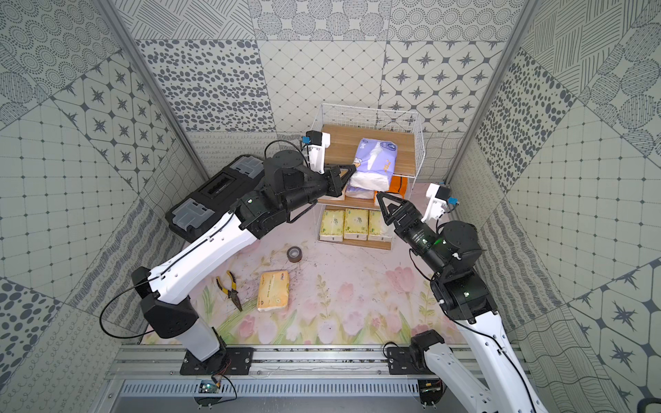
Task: Remove the tissue boxes from the shelf
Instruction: Pick up a box of tissues from the shelf.
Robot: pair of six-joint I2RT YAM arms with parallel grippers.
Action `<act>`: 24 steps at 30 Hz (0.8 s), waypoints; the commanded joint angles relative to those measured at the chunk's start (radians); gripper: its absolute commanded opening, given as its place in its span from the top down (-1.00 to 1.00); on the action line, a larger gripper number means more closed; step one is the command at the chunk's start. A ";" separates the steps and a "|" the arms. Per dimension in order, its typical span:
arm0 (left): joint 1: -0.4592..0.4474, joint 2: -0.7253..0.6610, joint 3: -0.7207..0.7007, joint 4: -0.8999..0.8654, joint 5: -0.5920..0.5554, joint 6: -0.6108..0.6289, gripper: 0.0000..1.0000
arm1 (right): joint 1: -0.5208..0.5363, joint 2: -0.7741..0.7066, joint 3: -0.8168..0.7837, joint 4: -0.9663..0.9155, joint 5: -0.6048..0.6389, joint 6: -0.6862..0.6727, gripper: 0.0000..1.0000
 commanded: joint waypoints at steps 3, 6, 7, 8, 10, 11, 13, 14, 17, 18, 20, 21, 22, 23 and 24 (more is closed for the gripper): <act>0.003 -0.060 -0.091 0.133 -0.011 -0.019 1.00 | -0.012 0.053 0.048 0.104 0.037 0.056 -0.89; 0.001 -0.082 -0.144 0.180 -0.013 -0.035 1.00 | -0.020 0.106 0.061 0.113 0.044 0.099 -0.82; -0.001 -0.086 -0.152 0.182 -0.013 -0.038 1.00 | -0.021 0.121 0.063 0.127 0.037 0.110 -0.78; -0.001 -0.090 -0.158 0.181 -0.013 -0.038 1.00 | -0.021 0.135 0.062 0.153 0.026 0.124 -0.73; -0.002 -0.096 -0.168 0.181 -0.013 -0.039 1.00 | -0.021 0.157 0.065 0.184 0.011 0.140 -0.62; -0.003 -0.099 -0.174 0.184 -0.011 -0.039 1.00 | -0.021 0.164 0.068 0.186 0.009 0.144 -0.56; -0.005 -0.109 -0.187 0.188 -0.017 -0.039 1.00 | -0.021 0.174 0.068 0.192 0.010 0.147 -0.48; -0.007 -0.112 -0.195 0.191 -0.019 -0.037 1.00 | -0.021 0.179 0.068 0.195 0.012 0.150 -0.41; -0.009 -0.123 -0.214 0.195 -0.015 -0.035 1.00 | -0.020 0.187 0.060 0.207 0.012 0.155 -0.26; -0.010 -0.127 -0.220 0.195 -0.012 -0.034 1.00 | -0.021 0.188 0.055 0.214 0.011 0.157 -0.22; -0.010 -0.136 -0.231 0.198 -0.008 -0.035 0.95 | -0.021 0.188 0.043 0.228 0.009 0.161 -0.09; -0.011 -0.141 -0.238 0.202 -0.006 -0.035 0.88 | -0.021 0.188 0.038 0.238 0.006 0.161 0.00; -0.009 -0.146 -0.246 0.208 -0.003 -0.034 0.80 | -0.021 0.188 0.034 0.246 0.003 0.162 0.09; -0.011 -0.151 -0.253 0.214 -0.001 -0.034 0.73 | -0.020 0.188 0.032 0.250 -0.001 0.162 0.16; -0.011 -0.158 -0.261 0.220 0.001 -0.035 0.65 | -0.021 0.189 0.032 0.254 -0.007 0.162 0.24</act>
